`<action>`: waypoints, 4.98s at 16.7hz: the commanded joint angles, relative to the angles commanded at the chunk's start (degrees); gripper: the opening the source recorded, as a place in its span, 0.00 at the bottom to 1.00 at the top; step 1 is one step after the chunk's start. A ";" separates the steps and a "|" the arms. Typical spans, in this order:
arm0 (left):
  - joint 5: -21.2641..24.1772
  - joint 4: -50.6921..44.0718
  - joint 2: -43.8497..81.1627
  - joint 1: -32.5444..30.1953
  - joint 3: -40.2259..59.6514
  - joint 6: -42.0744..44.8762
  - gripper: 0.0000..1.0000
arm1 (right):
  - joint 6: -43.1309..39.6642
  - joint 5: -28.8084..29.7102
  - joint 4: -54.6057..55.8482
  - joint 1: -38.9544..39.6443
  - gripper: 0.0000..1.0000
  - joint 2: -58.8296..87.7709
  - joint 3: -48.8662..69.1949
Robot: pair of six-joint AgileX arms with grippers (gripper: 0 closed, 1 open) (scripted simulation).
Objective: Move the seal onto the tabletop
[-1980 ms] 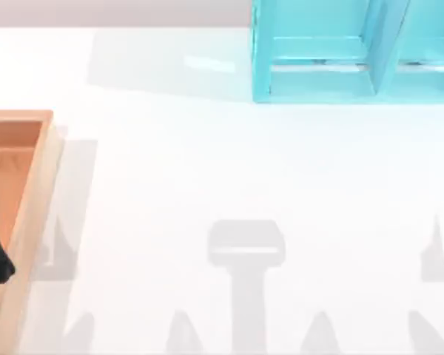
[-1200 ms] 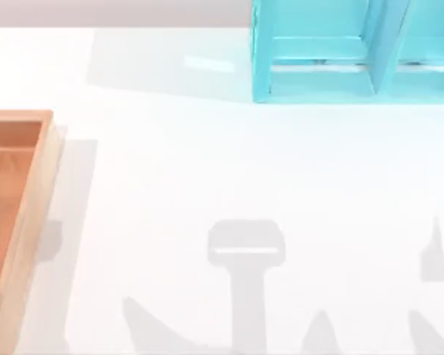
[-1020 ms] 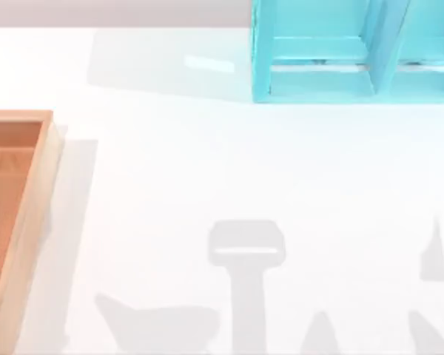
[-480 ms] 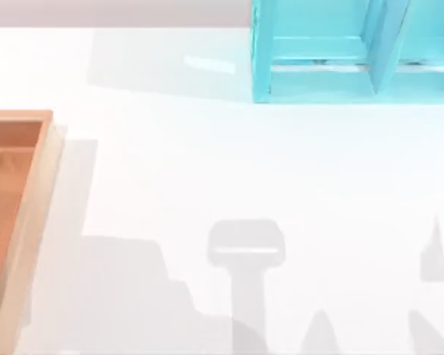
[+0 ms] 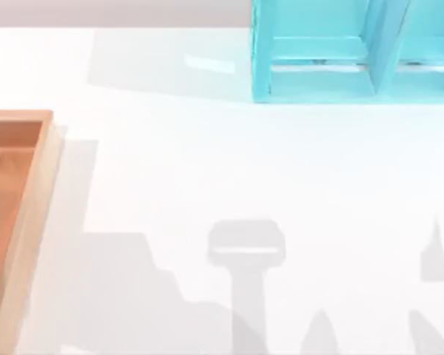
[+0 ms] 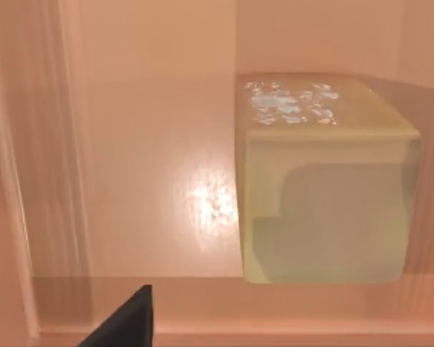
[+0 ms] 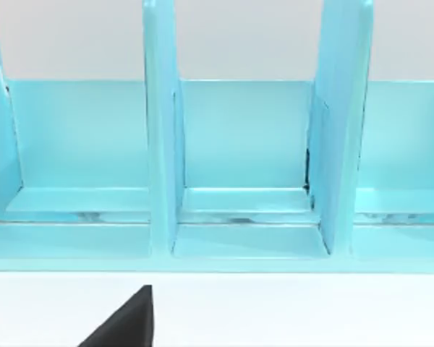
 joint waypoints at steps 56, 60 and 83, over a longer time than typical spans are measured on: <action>0.08 -9.30 -2.27 -27.57 7.45 -27.87 0.00 | 0.00 0.00 0.00 0.00 1.00 0.00 0.00; -0.05 -11.58 -3.07 -30.82 8.56 -30.92 0.00 | 0.00 0.00 0.00 0.00 1.00 0.00 0.00; 0.07 6.54 27.32 -40.88 20.19 -40.75 0.00 | 0.00 0.00 0.00 0.00 1.00 0.00 0.00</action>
